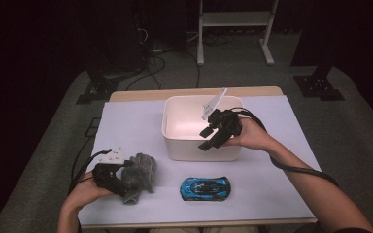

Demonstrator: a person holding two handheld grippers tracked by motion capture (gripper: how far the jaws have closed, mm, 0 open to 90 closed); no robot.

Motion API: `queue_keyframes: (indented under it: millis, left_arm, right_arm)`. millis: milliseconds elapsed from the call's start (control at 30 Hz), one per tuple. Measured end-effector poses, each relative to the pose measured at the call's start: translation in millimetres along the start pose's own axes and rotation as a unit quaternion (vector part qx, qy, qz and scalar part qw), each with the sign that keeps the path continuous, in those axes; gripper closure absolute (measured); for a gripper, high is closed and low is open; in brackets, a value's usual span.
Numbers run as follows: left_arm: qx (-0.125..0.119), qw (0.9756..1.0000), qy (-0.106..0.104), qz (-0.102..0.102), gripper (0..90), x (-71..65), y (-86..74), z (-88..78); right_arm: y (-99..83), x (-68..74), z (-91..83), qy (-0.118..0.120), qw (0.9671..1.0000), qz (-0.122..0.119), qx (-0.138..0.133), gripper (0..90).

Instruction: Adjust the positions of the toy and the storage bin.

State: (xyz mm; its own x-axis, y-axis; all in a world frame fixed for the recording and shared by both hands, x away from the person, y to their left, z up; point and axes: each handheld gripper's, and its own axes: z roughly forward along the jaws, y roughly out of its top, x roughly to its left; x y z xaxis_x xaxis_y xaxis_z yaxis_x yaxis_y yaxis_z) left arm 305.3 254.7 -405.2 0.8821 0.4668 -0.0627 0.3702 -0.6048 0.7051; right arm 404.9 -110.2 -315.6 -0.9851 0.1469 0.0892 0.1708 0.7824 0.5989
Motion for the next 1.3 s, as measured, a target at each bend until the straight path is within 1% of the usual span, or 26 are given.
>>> queue_keyframes:
  millis: [33, 133, 233, 333, 400, 467, 533, 667, 800, 933, 967, 1133, 1167, 1200, 1300]
  left_arm:
    - [0.001, 1.0000, 0.001, 0.001, 8.5, -0.1, 0.0, -0.2]
    - [-0.003, 1.0000, 0.001, -0.003, 8.5, -0.4, -0.2, 0.0]
    - [0.000, 1.0000, 0.001, -0.001, 8.5, -0.5, -0.1, 0.0]
    - [0.002, 1.0000, 0.001, -0.001, 8.5, -1.4, 0.4, -0.3]
    - [0.000, 1.0000, 0.001, 0.000, 8.5, -1.4, 0.6, -0.8]
    - [-0.004, 1.0000, 0.000, -0.003, 8.5, -1.9, 1.1, -0.9]
    - [-0.003, 1.0000, 0.000, 0.001, 8.5, -2.0, 1.7, -1.4]
    - [-0.006, 1.0000, 0.001, -0.001, 8.5, -1.8, 1.7, -1.9]
    - [-0.006, 1.0000, 0.003, -0.002, 6.6, -1.5, 1.3, -2.0]
    - [-0.007, 1.0000, 0.004, -0.004, 6.6, -1.5, 1.5, -2.2]
    - [-0.007, 1.0000, 0.004, -0.003, 6.5, -1.6, 1.6, -2.4]
    - [-0.006, 1.0000, 0.005, -0.001, 6.5, -1.7, 1.8, -3.4]
    - [-0.006, 1.0000, 0.005, -0.001, 6.5, -1.7, 1.8, -3.4]
    - [-0.006, 1.0000, 0.005, -0.001, 6.5, -1.8, 2.0, -3.2]
    - [-0.006, 1.0000, 0.004, -0.003, 6.5, -1.9, 1.8, -2.3]
  right_arm:
    - [-0.5, 1.2, -1.8, 0.000, 1.0000, -0.001, -0.004, 38.5]
    - [-2.1, 9.0, -10.3, -0.008, 0.9998, -0.008, -0.017, 33.0]
    - [-3.9, 19.8, -19.6, -0.012, 0.9992, -0.017, -0.033, 29.5]
    - [-6.7, 31.8, -26.5, -0.019, 0.9987, -0.027, -0.040, 25.9]
    - [-9.4, 39.5, -29.3, -0.020, 0.9983, -0.029, -0.048, 22.9]
    - [-12.5, 47.6, -29.9, -0.022, 0.9980, -0.033, -0.049, 20.1]
    - [-16.2, 54.9, -27.9, -0.017, 0.9980, -0.035, -0.049, 18.7]
    - [-24.5, 67.6, -19.5, -0.011, 0.9976, -0.045, -0.051, 17.8]
    - [-30.8, 74.8, -8.8, -0.005, 0.9978, -0.049, -0.044, 16.9]
    - [-38.0, 78.5, 4.6, 0.002, 0.9983, -0.049, -0.032, 16.5]
    - [-40.1, 79.6, 8.4, 0.003, 0.9986, -0.045, -0.028, 16.1]
    - [-48.3, 81.6, 28.9, 0.014, 0.9986, -0.047, -0.023, 16.1]
    - [-48.3, 81.6, 28.9, 0.014, 0.9986, -0.047, -0.023, 16.1]
    - [-51.0, 83.6, 39.3, 0.014, 0.9986, -0.050, -0.014, 16.0]
    - [-54.4, 86.0, 51.5, 0.009, 0.9984, -0.057, -0.001, 15.5]
